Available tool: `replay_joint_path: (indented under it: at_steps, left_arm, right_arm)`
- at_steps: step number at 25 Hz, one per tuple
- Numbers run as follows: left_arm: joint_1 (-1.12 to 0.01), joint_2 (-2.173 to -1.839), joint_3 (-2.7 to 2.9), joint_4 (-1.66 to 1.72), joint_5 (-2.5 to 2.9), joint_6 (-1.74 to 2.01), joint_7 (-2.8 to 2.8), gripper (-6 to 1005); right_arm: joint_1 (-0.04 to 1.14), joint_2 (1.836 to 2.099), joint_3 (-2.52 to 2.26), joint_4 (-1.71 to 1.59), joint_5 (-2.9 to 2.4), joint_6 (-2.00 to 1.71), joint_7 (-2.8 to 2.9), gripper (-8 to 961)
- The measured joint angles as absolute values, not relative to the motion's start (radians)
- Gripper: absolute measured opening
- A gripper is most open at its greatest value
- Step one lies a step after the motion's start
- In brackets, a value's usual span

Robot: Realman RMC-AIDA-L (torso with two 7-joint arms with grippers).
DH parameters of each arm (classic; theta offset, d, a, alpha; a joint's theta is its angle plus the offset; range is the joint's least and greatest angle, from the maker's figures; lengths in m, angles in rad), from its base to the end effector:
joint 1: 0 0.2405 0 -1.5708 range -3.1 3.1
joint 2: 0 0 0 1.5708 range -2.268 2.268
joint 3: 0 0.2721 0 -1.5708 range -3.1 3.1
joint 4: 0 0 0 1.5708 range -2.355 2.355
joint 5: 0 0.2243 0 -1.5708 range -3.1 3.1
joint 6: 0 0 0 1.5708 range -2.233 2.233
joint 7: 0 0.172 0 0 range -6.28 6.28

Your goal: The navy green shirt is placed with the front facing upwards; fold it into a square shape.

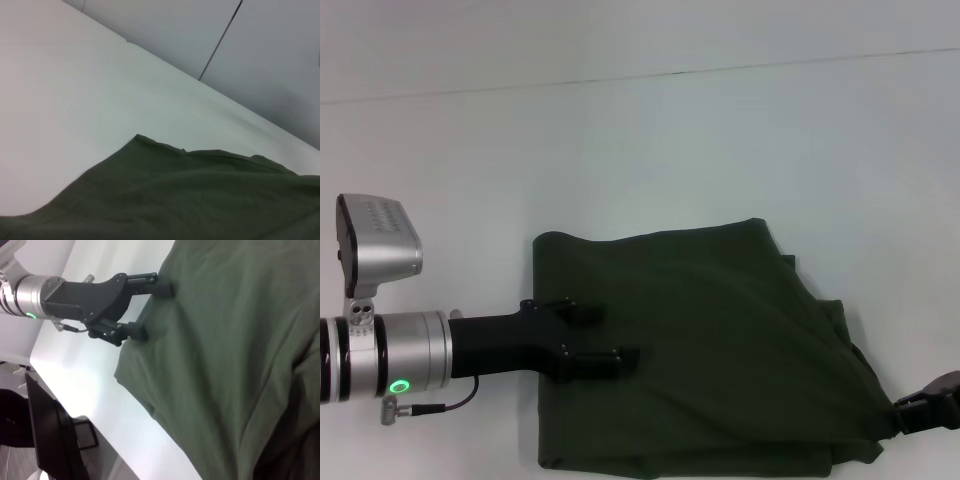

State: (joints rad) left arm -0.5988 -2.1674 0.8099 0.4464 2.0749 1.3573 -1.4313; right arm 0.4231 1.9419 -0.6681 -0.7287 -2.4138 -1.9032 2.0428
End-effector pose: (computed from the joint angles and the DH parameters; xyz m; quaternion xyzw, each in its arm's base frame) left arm -0.2605 0.3351 -0.1300 -0.9376 -0.2889 -0.1866 0.0504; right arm 0.3496 0.2651 0.0202 0.8349 -0.5455 -0.0522 0.0511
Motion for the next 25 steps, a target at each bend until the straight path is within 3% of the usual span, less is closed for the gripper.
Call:
replay_joint_path:
  at_steps: [6, 11, 16, 25]
  left_arm:
    - [-0.6, -2.167, 0.81, 0.446, 2.077, 1.358, -1.434, 902]
    - [-0.602, -2.167, 0.81, 0.448, 2.078, 1.361, -1.435, 903]
    - [-0.602, -2.166, 0.81, 0.451, 2.078, 1.361, -1.435, 903]
    - [-0.601, -2.166, 0.81, 0.453, 2.074, 1.361, -1.436, 903]
  right_arm:
    - [0.429, 1.94, -0.674, -0.726, -2.416, -1.913, 2.038, 76]
    - [0.426, 1.93, -0.638, -0.726, -2.415, -1.912, 2.037, 223]
    - [0.422, 1.909, -0.551, -0.726, -2.414, -1.906, 2.038, 475]
    - [0.414, 1.883, -0.433, -0.737, -2.407, -1.955, 1.996, 498]
